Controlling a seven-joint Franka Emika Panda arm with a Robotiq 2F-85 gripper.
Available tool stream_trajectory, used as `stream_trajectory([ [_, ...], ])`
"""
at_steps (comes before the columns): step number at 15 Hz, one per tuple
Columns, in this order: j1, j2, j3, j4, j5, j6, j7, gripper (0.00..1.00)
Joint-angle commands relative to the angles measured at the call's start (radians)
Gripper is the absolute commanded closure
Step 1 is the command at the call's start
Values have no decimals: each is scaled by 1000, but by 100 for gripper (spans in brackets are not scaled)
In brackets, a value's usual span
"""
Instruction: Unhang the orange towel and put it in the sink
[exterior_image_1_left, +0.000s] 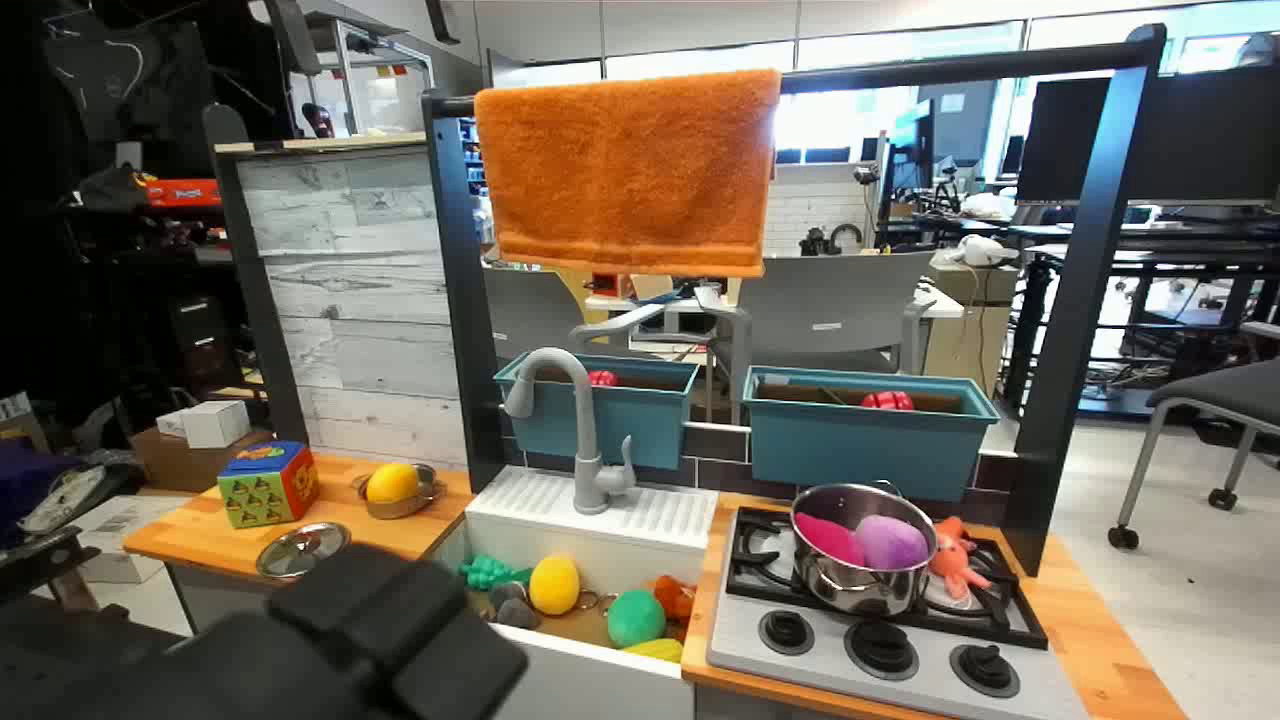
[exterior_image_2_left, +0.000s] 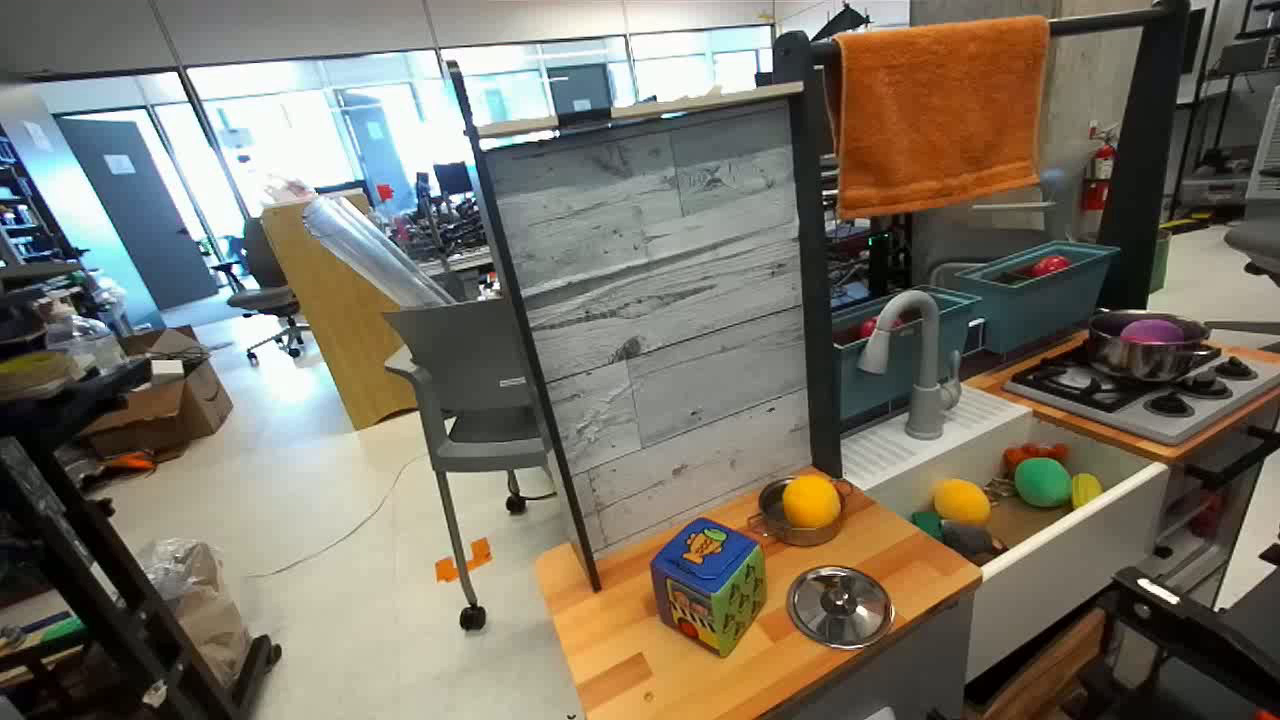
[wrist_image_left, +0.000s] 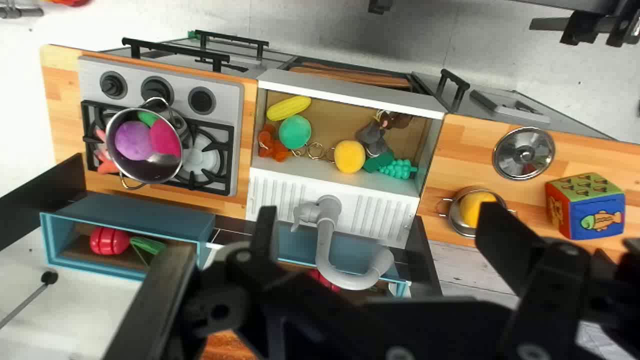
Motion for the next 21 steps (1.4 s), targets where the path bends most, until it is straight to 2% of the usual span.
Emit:
stream_trajectory([
  [1,-2,0,2,3,1,-2,-1,0],
  [11,-2,0,2,4,1,-2,-1,0],
  [15,10,59,0,41,71,37,36,0],
  [18,14,112,14,51,111,146,87,0],
  [21,19,168,44,40,124,322,156,0],
])
